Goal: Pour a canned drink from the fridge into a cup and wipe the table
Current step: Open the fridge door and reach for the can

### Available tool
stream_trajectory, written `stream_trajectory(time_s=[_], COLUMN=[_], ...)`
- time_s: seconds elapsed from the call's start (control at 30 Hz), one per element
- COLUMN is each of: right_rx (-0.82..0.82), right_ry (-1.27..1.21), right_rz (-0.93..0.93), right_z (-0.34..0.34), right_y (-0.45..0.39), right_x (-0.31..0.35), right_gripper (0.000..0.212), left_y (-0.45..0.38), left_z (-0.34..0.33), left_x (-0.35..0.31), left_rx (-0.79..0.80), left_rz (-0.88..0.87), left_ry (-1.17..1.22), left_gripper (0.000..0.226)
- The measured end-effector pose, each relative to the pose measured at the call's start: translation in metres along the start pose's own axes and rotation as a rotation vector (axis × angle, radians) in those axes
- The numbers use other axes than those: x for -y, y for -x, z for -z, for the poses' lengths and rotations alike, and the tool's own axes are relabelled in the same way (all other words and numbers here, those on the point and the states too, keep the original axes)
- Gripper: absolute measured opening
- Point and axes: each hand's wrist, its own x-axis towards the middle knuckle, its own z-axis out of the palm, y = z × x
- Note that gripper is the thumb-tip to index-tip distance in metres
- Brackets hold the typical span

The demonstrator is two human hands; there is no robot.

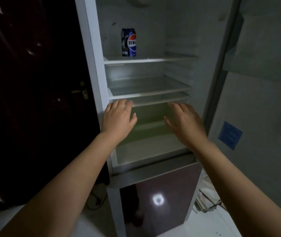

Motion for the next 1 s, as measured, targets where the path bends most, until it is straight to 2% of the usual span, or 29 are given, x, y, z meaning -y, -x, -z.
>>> stream_trajectory(time_s=[0.23,0.47,0.87,1.0], right_rx=[-0.051,-0.114,-0.149,-0.059], right_ry=[-0.107,-0.219,-0.339,-0.434], right_rz=[0.050,0.100,0.093,0.014], right_z=[-0.034,-0.057,-0.078,-0.083], right_y=[-0.097,-0.170,-0.285,-0.319], right_x=[-0.041,-0.052,-0.030,-0.020], right_gripper=[0.044,0.042,0.050,0.055], left_y=[-0.086,-0.144,-0.189,-0.191], left_z=[-0.022,-0.033,-0.055,-0.059], left_x=[0.010,0.025,0.044,0.044], left_rx=[-0.070,-0.183,-0.248,-0.317], left_rz=[0.059,0.098,0.157,0.147], left_ry=[-0.023,-0.047,-0.147,-0.140], left_gripper=[0.047,0.047,0.051,0.046])
